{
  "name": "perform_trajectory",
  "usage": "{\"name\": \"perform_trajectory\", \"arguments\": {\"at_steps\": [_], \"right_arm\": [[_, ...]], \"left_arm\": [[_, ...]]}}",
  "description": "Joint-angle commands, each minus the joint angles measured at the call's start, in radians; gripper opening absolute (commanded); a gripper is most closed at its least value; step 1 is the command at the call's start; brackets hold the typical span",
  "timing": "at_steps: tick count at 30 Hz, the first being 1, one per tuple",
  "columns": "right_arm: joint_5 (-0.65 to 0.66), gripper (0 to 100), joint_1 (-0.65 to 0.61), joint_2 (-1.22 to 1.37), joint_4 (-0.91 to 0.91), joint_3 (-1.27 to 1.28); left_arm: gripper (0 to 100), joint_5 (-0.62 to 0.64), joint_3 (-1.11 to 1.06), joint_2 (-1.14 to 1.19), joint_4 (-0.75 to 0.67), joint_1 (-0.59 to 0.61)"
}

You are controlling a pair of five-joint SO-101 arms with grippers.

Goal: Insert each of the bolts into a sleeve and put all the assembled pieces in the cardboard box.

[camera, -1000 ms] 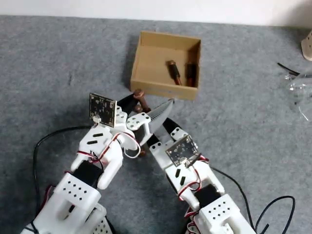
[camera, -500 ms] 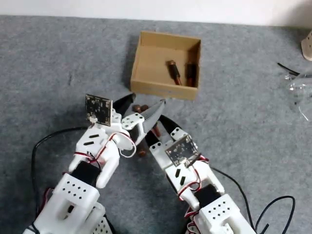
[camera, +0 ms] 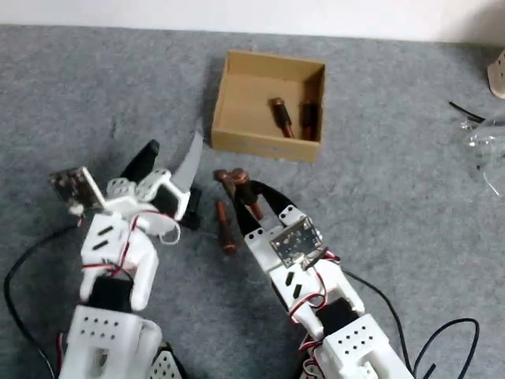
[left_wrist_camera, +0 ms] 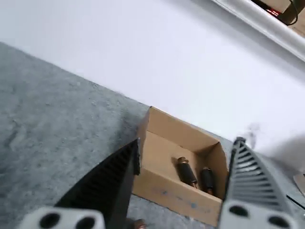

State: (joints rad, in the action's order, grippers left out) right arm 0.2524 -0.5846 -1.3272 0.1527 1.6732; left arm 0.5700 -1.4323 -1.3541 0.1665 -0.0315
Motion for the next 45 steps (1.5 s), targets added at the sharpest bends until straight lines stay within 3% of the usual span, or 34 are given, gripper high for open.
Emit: {"name": "perform_trajectory", "arguments": {"at_steps": [1, 10, 15, 17, 21, 28, 30, 36, 40, 45], "right_arm": [[0.003, 0.4, 0.027, -0.021, 0.005, 0.090], [0.005, 0.4, 0.028, -0.021, 0.005, 0.093], [0.005, 0.4, 0.027, -0.021, 0.005, 0.093], [0.006, 0.4, 0.031, -0.021, 0.005, 0.091], [0.003, 0.4, 0.081, -0.021, 0.005, 0.093], [0.002, 0.4, 0.173, -0.019, 0.005, 0.090], [0.002, 0.4, 0.189, -0.019, 0.004, 0.093], [0.002, 0.4, 0.251, -0.015, -0.004, 0.096], [0.002, 0.4, 0.298, -0.013, -0.019, 0.107], [0.002, 0.4, 0.294, -0.015, -0.168, 0.104]], "left_arm": [[28, -0.110, -0.113, -0.179, 0.006, 0.016], [28, -0.140, -0.268, -0.392, 0.068, -0.012], [8, -0.152, -0.266, -0.423, 0.114, -0.007], [0, -0.222, -0.266, -0.420, 0.114, -0.007], [0, -0.301, -0.266, -0.418, 0.181, -0.007], [1, -0.301, -0.266, -0.418, 0.334, 0.031], [1, -0.310, -0.266, -0.420, 0.331, 0.070], [1, -0.526, -0.266, -0.415, 0.342, 0.087], [1, -0.540, -0.266, -0.415, 0.344, 0.087], [1, -0.542, -0.266, -0.415, 0.344, 0.087]]}}
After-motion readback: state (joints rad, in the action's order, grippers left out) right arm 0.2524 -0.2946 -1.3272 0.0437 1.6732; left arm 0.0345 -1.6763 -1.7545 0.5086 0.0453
